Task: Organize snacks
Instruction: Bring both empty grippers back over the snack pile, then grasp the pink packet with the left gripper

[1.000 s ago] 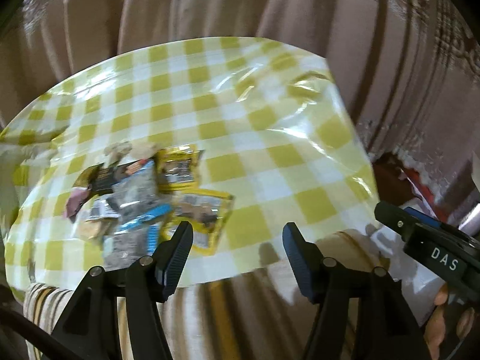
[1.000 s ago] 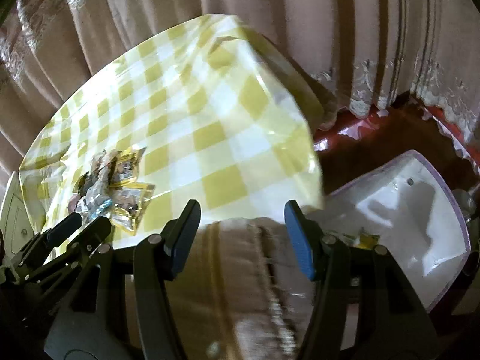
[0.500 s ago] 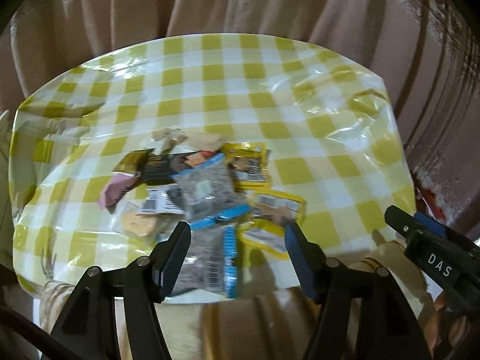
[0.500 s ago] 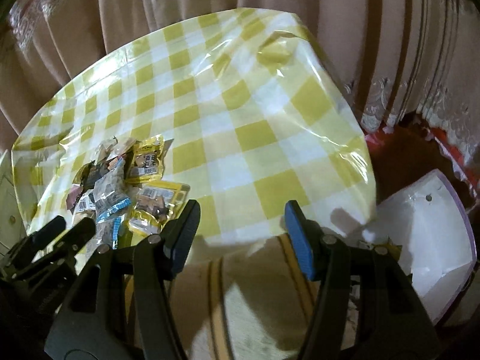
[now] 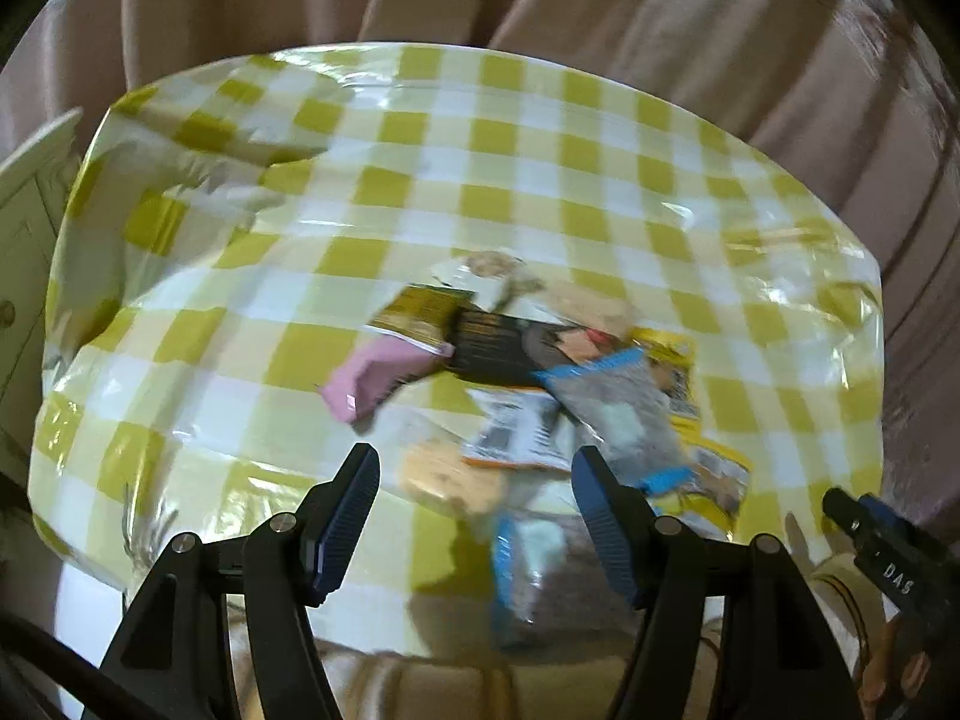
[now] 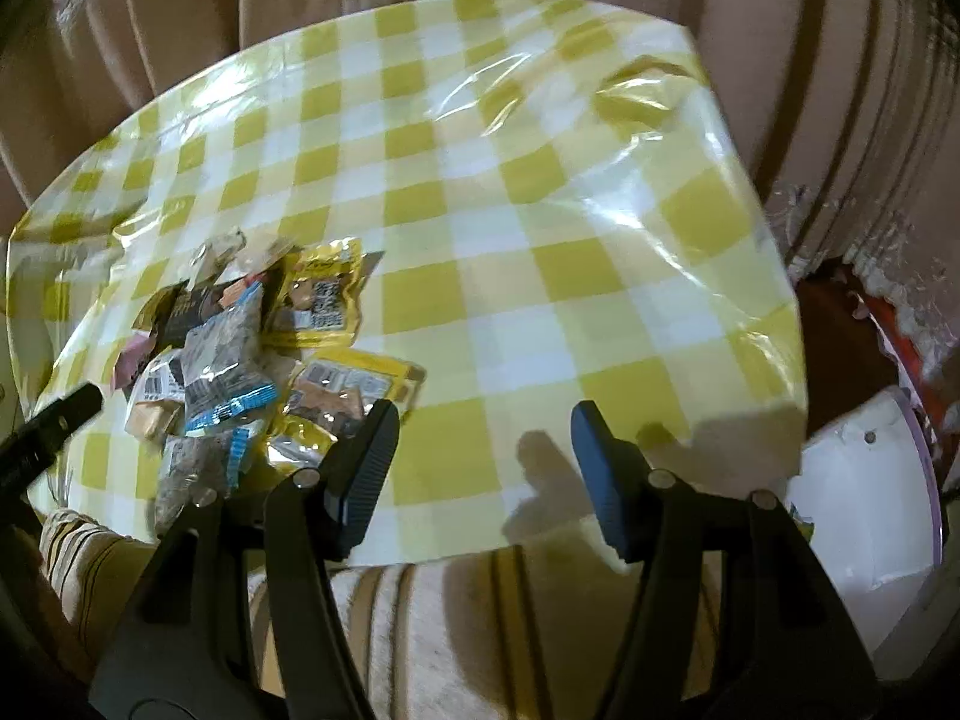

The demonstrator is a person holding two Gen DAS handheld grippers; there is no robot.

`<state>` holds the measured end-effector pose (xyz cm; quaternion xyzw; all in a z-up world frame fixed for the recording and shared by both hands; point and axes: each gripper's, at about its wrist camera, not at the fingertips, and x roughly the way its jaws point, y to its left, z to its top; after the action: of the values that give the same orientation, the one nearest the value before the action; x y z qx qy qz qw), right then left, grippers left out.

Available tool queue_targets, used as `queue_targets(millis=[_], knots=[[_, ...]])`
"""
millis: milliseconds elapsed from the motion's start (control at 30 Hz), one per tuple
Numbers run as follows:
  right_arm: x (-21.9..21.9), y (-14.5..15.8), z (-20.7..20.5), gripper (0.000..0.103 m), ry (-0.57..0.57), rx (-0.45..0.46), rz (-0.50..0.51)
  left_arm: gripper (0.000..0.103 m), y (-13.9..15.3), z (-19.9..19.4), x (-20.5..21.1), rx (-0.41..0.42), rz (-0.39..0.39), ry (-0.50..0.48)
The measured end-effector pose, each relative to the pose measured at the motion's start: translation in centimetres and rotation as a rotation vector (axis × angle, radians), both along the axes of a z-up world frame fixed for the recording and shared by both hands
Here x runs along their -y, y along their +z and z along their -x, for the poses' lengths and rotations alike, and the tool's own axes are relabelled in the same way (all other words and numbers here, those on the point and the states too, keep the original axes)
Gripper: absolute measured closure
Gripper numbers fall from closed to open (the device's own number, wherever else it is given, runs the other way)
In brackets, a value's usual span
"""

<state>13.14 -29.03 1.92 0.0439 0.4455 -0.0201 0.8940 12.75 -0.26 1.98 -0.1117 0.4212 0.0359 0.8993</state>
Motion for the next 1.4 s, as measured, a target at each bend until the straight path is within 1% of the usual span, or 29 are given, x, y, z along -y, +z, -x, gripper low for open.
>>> queue_targets(millis=[133, 200, 267, 367, 433, 533, 567, 633, 700, 800, 933, 1033, 1067, 1133, 1200, 1233, 1300, 1333, 1400], knots=[[-1.3, -0.9, -1.4, 0.039, 0.052, -0.039, -0.007, 0.036, -0.8, -1.3, -3.7, -0.011, 0.042, 0.034], [-2.3, -1.4, -2.1, 0.037, 0.095, -0.065, -0.001, 0.036, -1.4, -1.8, -5.0, -0.020, 0.048, 0.049], [-3.3, -2.1, -2.9, 0.032, 0.138, -0.105, 0.019, 0.036, -2.0, -2.6, -6.1, -0.033, 0.047, 0.057], [-4.3, -2.9, -3.8, 0.031, 0.164, -0.149, 0.032, 0.036, -3.0, -4.0, -6.8, -0.065, 0.036, 0.038], [-4.6, -3.4, -4.4, 0.030, 0.173, -0.176, 0.012, 0.036, -3.4, -4.7, -6.9, -0.078, 0.018, 0.025], [-4.9, -4.0, -5.3, 0.024, 0.163, -0.205, -0.026, 0.036, -4.0, -6.1, -6.8, -0.097, -0.003, -0.007], [-5.2, -4.2, -5.6, 0.023, 0.165, -0.217, -0.030, 0.036, -4.2, -6.6, -6.5, -0.103, -0.026, -0.024], [-5.8, -4.6, -6.2, 0.023, 0.171, -0.231, -0.020, 0.036, -4.7, -7.6, -6.0, -0.122, -0.057, -0.052], [-6.2, -4.6, -6.5, 0.020, 0.179, -0.232, -0.015, 0.036, -5.4, -8.7, -5.8, -0.147, -0.076, -0.068], [-6.8, -4.8, -6.9, 0.020, 0.182, -0.239, -0.009, 0.036, -6.4, -9.7, -5.2, -0.182, -0.092, -0.109], [-7.5, -5.1, -7.6, 0.016, 0.179, -0.243, 0.004, 0.036, -7.0, -10.5, -4.3, -0.191, -0.145, -0.140], [-7.9, -5.5, -8.2, 0.015, 0.172, -0.261, 0.015, 0.036, -7.0, -10.9, -4.1, -0.184, -0.155, -0.148], [-8.1, -5.7, -8.3, 0.015, 0.173, -0.268, 0.023, 0.037, -7.0, -11.0, -4.1, -0.180, -0.152, -0.152], [-8.4, -6.0, -8.6, 0.015, 0.176, -0.279, 0.040, 0.046, -6.9, -11.0, -3.9, -0.170, -0.150, -0.163], [-8.6, -6.4, -8.9, 0.015, 0.169, -0.291, 0.049, 0.069, -6.7, -10.8, -3.3, -0.158, -0.161, -0.186], [-8.6, -6.6, -9.1, 0.015, 0.166, -0.296, 0.044, 0.075, -6.7, -10.7, -3.1, -0.156, -0.168, -0.192], [-8.7, -6.7, -9.2, 0.018, 0.161, -0.291, 0.051, 0.078, -6.7, -10.7, -2.8, -0.155, -0.182, -0.194], [-8.8, -6.7, -9.2, 0.019, 0.163, -0.288, 0.055, 0.081, -6.7, -10.7, -2.9, -0.156, -0.182, -0.191], [-9.0, -6.6, -9.0, 0.029, 0.168, -0.276, 0.055, 0.081, -6.5, -10.4, -3.0, -0.153, -0.180, -0.179]])
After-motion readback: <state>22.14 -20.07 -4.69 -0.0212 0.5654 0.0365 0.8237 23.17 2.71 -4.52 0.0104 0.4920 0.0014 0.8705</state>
